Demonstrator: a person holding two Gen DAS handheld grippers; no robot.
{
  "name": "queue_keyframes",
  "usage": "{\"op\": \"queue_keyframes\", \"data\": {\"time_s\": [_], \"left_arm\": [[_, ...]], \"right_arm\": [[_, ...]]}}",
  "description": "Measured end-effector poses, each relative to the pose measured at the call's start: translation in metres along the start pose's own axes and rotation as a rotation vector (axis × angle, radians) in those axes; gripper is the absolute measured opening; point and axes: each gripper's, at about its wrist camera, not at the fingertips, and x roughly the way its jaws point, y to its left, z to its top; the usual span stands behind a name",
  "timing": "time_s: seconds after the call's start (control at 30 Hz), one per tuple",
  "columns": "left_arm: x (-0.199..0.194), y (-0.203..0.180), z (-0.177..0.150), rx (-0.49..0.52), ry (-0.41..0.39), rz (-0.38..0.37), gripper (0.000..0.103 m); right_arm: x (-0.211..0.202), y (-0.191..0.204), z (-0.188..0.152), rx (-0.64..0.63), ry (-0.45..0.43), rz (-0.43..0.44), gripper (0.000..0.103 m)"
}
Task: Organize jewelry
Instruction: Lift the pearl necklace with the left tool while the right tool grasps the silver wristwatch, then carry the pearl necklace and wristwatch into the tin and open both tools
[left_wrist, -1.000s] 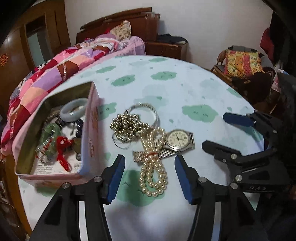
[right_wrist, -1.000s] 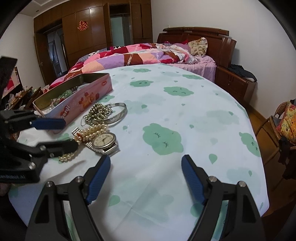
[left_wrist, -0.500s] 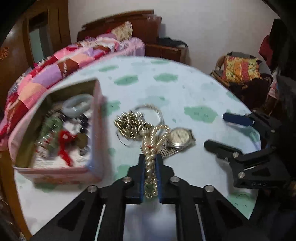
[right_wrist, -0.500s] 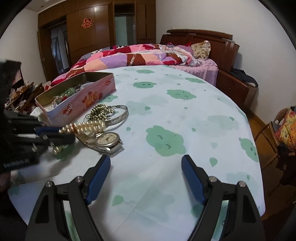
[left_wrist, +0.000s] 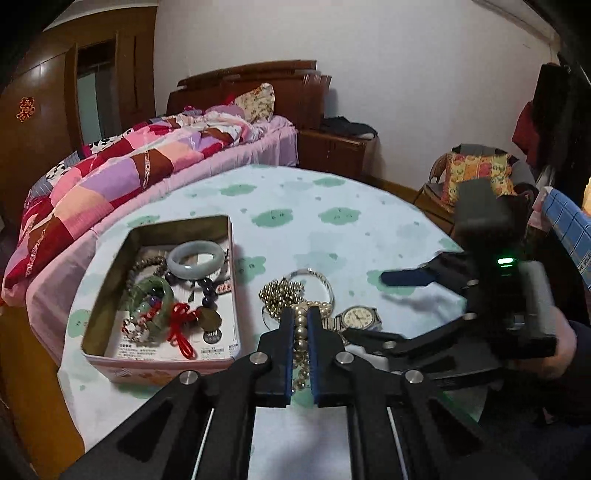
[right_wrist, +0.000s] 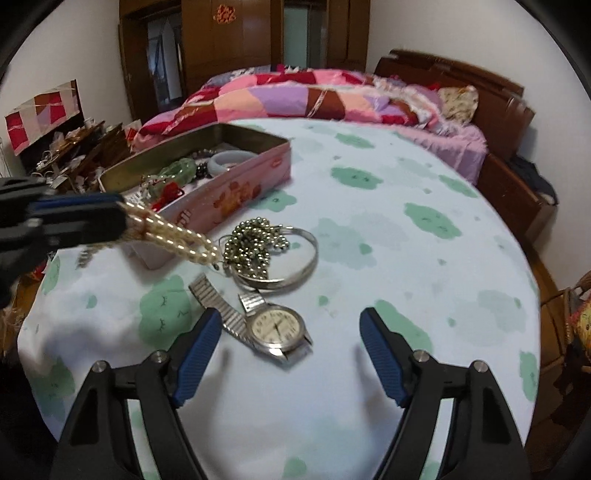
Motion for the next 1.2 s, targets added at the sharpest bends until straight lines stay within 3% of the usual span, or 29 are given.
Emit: {"op": "queue_keyframes", "data": {"time_s": [0.1, 0.23, 0.3, 0.7, 1.2], "left_arm": [[-0.005, 0.003, 0.001, -0.006, -0.014, 0.000, 0.006], [-0.006, 0.010, 0.001, -0.020, -0.024, 0.018, 0.006], [-0.004, 0.013, 0.000, -0.031, -0.023, 0.023, 0.006], [-0.013, 0.017, 0.003, -0.038, -0.048, 0.033, 0.006], [-0.033, 0.028, 0.015, -0.051, -0.099, 0.051, 0.006]], "right_arm": [[0.013, -0.001, 0.001, 0.006, 0.055, 0.028, 0.077], [0.014, -0.003, -0.005, 0.015, 0.071, 0.052, 0.065], [0.010, -0.004, -0.007, 0.024, 0.069, 0.074, 0.041], [-0.010, -0.006, -0.021, 0.064, 0.026, 0.097, 0.038], [-0.038, -0.002, -0.004, 0.059, -0.062, 0.075, 0.038]]}}
